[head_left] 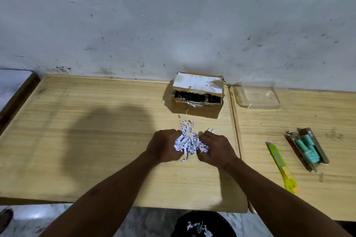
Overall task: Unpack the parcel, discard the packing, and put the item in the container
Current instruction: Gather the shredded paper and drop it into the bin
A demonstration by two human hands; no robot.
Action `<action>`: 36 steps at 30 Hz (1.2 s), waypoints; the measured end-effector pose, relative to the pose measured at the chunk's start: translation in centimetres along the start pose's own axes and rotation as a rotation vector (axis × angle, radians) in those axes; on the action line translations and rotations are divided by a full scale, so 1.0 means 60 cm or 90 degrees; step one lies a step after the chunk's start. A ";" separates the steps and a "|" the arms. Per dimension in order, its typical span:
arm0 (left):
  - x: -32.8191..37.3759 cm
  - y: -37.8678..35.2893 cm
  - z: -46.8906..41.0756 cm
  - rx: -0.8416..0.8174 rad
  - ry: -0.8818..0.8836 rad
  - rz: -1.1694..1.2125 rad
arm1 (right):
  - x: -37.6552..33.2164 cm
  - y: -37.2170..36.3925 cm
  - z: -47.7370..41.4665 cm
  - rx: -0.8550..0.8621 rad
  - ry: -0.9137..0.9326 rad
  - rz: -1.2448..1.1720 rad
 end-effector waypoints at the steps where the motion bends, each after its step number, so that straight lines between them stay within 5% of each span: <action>1: 0.003 0.000 0.002 0.010 0.008 0.015 | -0.001 0.000 -0.001 -0.002 -0.007 -0.003; 15: 0.144 0.011 0.150 0.001 0.089 0.150 | -0.099 0.063 0.175 0.002 -0.162 -0.078; 22: 0.242 -0.052 0.318 -0.167 0.163 0.229 | -0.148 0.076 0.369 -0.063 -0.276 -0.093; 27: 0.283 -0.101 0.387 -0.187 0.208 0.269 | -0.165 0.034 0.480 -0.139 -0.359 -0.147; 36: 0.263 -0.293 0.454 -0.444 0.518 0.153 | -0.084 -0.112 0.581 -0.383 -0.703 -0.141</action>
Point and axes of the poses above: each hand's wrist, its own z-axis away from the middle knuckle, its own y-axis out of the back of the hand, x = y × z, the point moved 3 cm from there along -z, towards the middle knuckle, and after that the axes turned 3 degrees about x, right-handed, at the moved point
